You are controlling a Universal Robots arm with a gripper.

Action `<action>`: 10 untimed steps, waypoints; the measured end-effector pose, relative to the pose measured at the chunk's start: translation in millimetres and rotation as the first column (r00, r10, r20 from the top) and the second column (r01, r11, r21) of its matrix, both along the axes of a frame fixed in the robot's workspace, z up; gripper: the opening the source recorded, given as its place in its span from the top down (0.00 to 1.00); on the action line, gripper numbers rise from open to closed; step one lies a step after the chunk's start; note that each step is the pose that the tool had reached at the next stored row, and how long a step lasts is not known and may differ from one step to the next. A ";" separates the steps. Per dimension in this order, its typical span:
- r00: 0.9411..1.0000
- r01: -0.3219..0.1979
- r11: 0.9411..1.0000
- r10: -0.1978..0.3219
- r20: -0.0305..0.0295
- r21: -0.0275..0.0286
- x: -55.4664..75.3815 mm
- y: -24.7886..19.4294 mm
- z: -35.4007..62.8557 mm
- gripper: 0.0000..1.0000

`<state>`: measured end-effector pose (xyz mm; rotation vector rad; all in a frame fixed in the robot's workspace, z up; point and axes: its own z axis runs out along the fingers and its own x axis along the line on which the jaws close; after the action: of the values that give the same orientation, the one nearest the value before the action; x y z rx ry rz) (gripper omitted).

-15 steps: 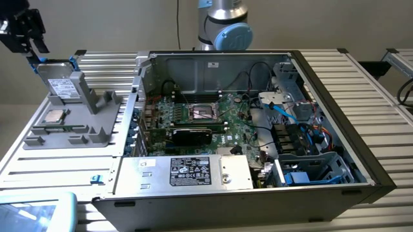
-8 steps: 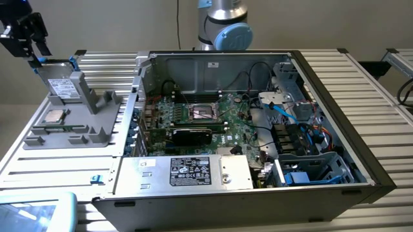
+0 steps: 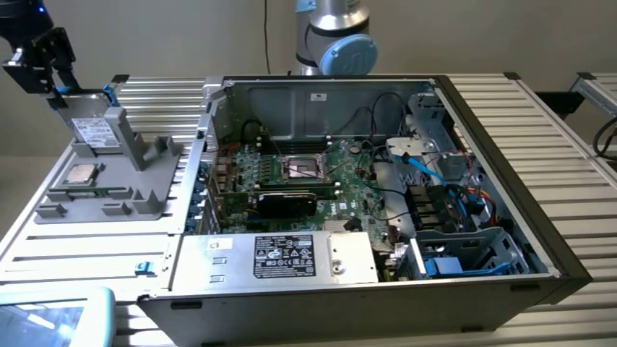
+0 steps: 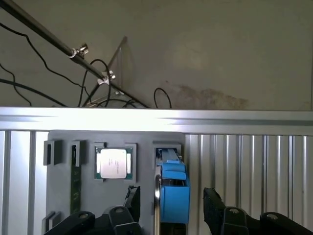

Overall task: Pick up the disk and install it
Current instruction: 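Pick up the disk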

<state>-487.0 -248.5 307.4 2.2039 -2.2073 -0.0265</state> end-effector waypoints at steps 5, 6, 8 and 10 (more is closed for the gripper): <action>1.000 0.000 1.000 0.000 0.000 0.000 0.0 0.0 -9.2 0.37; 1.000 0.000 1.000 0.000 0.000 0.000 0.0 0.0 -10.7 0.37; 1.000 0.000 1.000 0.000 0.000 0.000 -0.2 0.0 -12.2 0.37; 1.000 0.000 1.000 0.000 0.000 0.000 -0.9 0.0 -12.7 0.37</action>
<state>-487.9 -248.5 294.7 2.2038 -2.2071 -0.0266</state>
